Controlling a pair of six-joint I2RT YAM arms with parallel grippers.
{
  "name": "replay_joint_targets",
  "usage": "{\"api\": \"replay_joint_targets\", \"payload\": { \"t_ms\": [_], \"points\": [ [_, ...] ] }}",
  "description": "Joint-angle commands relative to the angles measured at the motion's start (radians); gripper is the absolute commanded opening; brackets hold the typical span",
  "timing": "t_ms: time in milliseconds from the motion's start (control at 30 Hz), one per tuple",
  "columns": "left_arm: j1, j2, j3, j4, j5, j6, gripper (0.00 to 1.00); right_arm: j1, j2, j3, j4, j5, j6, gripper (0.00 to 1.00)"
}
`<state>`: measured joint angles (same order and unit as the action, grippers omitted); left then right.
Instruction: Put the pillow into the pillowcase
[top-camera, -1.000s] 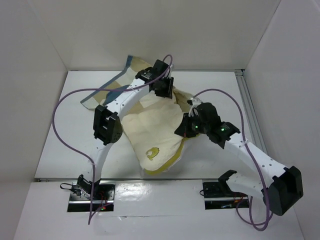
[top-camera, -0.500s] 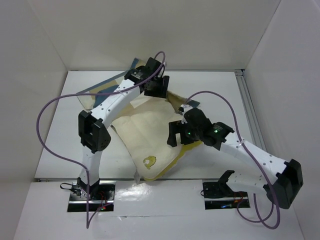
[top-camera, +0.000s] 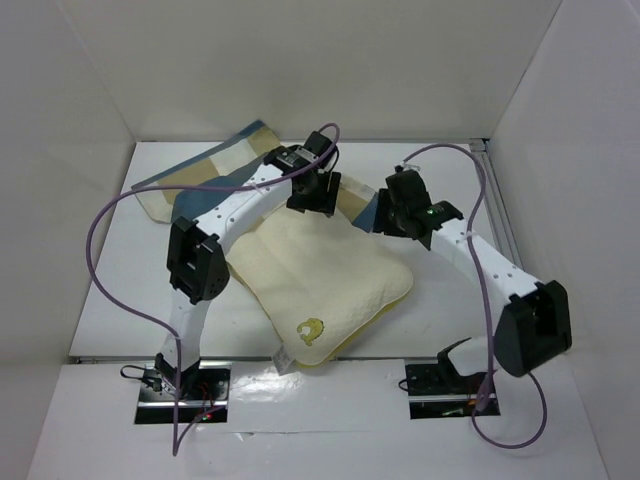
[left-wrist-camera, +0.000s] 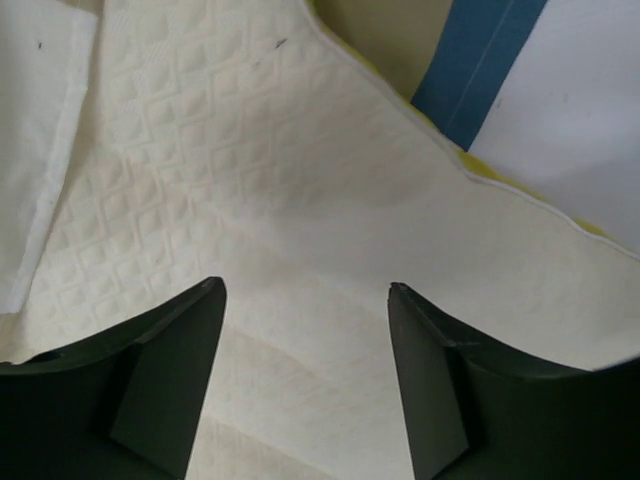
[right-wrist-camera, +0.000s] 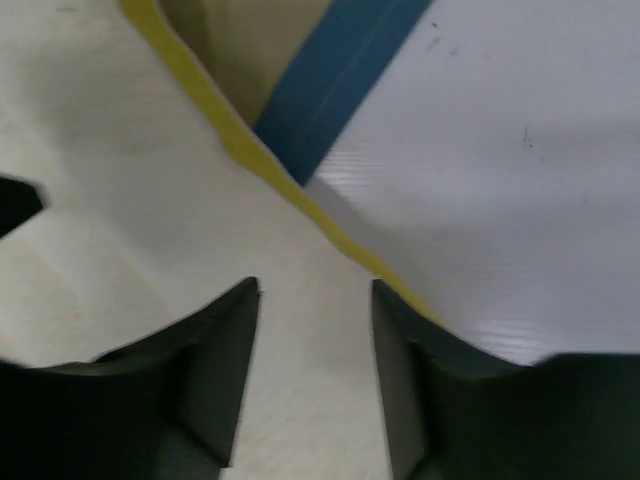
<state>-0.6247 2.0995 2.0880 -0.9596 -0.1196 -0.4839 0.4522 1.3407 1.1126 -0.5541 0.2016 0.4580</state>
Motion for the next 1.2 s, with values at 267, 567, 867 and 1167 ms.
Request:
{"api": "replay_joint_targets", "payload": {
  "t_ms": [267,567,867,1167],
  "points": [
    [-0.006,-0.176,-0.204,-0.033,-0.100,-0.064,0.73,-0.058,0.071,-0.262,0.207,-0.341,0.088,0.03],
    [-0.006,-0.232,-0.341,-0.022,-0.055,-0.084,0.85,0.232,0.026,-0.145,0.148,-0.265,0.096,0.41],
    [-0.006,-0.237,-0.364,-0.022,-0.084,-0.116,0.94,0.022,0.268,0.058,0.147,-0.150,-0.131,0.95],
    [-0.006,-0.150,-0.373,0.024,-0.039,-0.125,1.00,-0.018,0.503,0.164,0.290,-0.208,-0.268,0.98]
  ]
}}
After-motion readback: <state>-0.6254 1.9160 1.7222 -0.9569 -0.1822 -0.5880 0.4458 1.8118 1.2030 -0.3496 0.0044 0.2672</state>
